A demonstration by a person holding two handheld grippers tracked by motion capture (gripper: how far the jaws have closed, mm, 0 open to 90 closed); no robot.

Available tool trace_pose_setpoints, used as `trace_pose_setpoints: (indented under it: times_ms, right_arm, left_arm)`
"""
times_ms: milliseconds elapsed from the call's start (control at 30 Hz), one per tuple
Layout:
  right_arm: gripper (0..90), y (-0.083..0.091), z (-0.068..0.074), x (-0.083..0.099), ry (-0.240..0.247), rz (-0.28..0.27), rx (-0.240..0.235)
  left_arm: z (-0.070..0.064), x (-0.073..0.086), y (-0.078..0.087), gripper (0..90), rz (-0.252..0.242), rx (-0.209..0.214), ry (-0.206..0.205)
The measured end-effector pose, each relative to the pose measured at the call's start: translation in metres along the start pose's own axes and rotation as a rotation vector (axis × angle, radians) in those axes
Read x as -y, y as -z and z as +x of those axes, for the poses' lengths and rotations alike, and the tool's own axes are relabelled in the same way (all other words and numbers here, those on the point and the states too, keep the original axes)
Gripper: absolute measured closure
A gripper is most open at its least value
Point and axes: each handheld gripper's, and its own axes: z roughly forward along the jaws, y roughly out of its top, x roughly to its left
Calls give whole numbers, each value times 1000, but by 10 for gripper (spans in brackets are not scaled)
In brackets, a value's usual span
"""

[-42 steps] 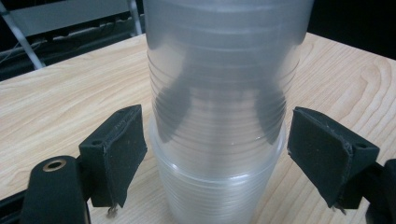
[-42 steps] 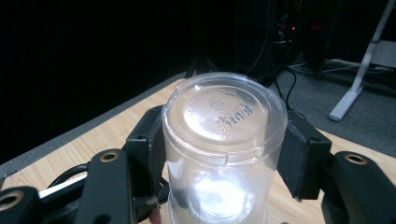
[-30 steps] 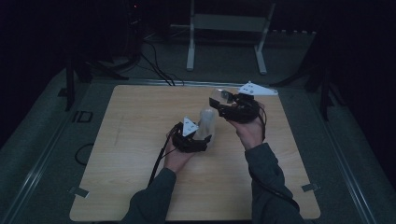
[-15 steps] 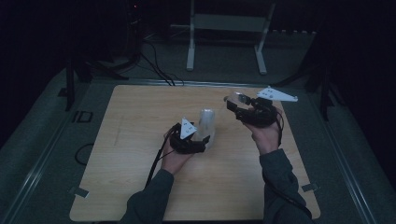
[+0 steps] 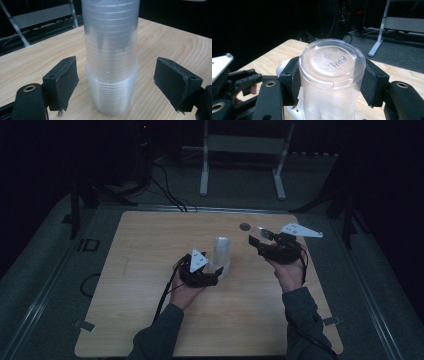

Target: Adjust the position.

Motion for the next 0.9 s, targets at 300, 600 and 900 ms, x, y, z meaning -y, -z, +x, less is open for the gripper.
trace_pose_setpoints:
  times_ms: [300,600,900]
  right_arm:
    - [410,5,-7,20,-26,18,19]
    - [410,7,-11,44,-65,44,17]
    - [411,8,-13,63,-118,57,7]
  left_arm:
    - [-7,-3,6,203,-19,17,-14]
    - [-11,-4,8,212,-30,42,-17]
    - [-19,-4,6,215,-22,68,-44]
